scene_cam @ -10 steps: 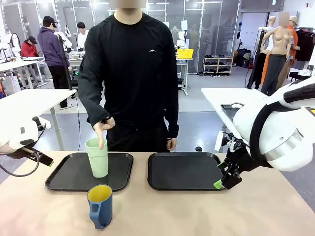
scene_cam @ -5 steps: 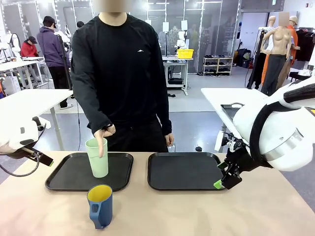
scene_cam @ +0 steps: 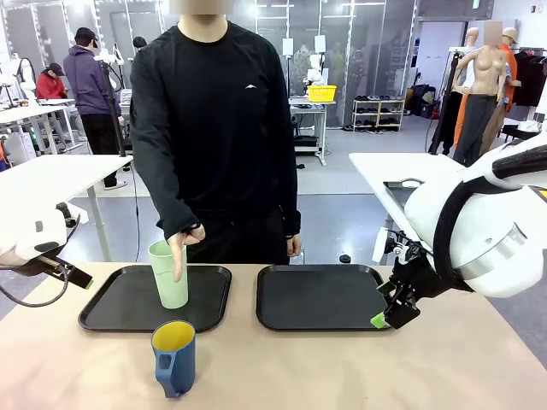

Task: Sort and store the cups by type.
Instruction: Pick up the Handle plastic cup and place it into the empty Flat Tray.

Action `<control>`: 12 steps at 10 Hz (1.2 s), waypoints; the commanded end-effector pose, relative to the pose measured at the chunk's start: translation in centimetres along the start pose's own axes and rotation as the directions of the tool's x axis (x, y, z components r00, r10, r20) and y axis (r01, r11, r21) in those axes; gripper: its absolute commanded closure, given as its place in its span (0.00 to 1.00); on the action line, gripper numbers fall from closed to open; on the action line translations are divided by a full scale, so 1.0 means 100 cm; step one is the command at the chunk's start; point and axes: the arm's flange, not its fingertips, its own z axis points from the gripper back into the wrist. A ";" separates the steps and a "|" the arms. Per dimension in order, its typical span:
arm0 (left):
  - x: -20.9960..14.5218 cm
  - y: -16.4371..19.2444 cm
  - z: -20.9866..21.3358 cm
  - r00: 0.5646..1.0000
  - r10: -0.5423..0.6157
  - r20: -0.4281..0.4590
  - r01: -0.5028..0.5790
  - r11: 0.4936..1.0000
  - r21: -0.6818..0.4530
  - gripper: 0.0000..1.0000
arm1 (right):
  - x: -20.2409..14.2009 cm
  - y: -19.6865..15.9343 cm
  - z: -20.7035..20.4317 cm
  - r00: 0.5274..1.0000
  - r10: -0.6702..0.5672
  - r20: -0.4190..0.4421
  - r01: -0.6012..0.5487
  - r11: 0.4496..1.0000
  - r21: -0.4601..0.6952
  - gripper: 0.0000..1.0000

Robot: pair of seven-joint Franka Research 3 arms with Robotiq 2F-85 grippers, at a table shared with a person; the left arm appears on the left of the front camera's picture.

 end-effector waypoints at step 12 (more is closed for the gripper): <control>-0.100 0.010 0.016 0.960 -0.279 -0.006 0.274 0.948 -0.163 0.00 | -0.002 -0.001 -0.001 1.000 0.011 -0.005 -0.011 1.000 0.003 0.00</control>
